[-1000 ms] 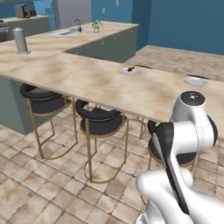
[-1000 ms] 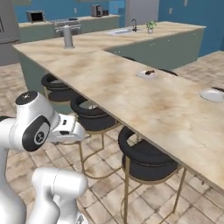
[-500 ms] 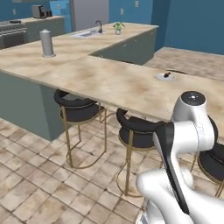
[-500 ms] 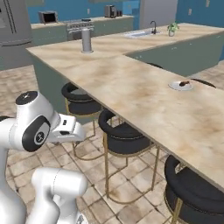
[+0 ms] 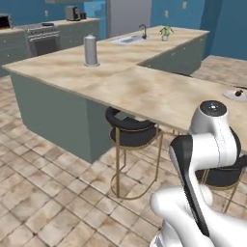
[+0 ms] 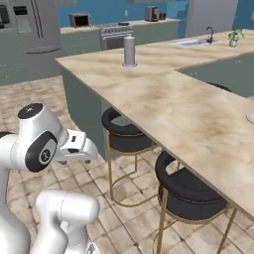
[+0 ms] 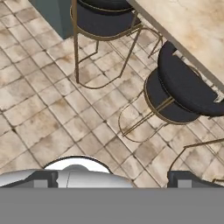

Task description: Take the chicken drumsticks from the pan and place one on each plate on the dining counter.

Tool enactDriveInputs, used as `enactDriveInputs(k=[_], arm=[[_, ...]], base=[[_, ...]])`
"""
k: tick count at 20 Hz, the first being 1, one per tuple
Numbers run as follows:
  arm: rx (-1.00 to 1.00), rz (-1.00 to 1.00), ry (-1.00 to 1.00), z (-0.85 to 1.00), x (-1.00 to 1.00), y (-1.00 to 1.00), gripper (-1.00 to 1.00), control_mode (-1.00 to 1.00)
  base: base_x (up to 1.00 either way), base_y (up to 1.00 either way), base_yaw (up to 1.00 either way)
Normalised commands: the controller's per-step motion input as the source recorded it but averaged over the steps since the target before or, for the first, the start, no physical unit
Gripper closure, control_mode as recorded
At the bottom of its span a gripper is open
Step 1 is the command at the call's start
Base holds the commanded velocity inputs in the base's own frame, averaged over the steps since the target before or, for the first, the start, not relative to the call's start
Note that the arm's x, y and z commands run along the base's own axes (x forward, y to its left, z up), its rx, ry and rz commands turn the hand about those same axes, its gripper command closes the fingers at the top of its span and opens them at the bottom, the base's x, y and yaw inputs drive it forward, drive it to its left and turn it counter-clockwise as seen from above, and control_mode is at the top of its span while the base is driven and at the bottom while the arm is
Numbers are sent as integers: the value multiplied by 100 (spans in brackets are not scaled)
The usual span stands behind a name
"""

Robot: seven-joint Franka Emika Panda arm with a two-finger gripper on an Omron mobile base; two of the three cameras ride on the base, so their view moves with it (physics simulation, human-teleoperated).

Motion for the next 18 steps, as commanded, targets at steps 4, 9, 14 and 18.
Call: enactDriveInputs(k=[4, 9, 14, 18], arm=[[0, 0, 0, 0, 0, 0, -100, 100], [0, 0, 0, 0, 0, 0, -100, 100], [0, 0, 0, 0, 0, 0, -100, 100], [0, 0, 0, 0, 0, 0, -100, 100]], base=[[100, 100, 1], [100, 100, -9], [100, 100, -16], [100, 100, -20]])
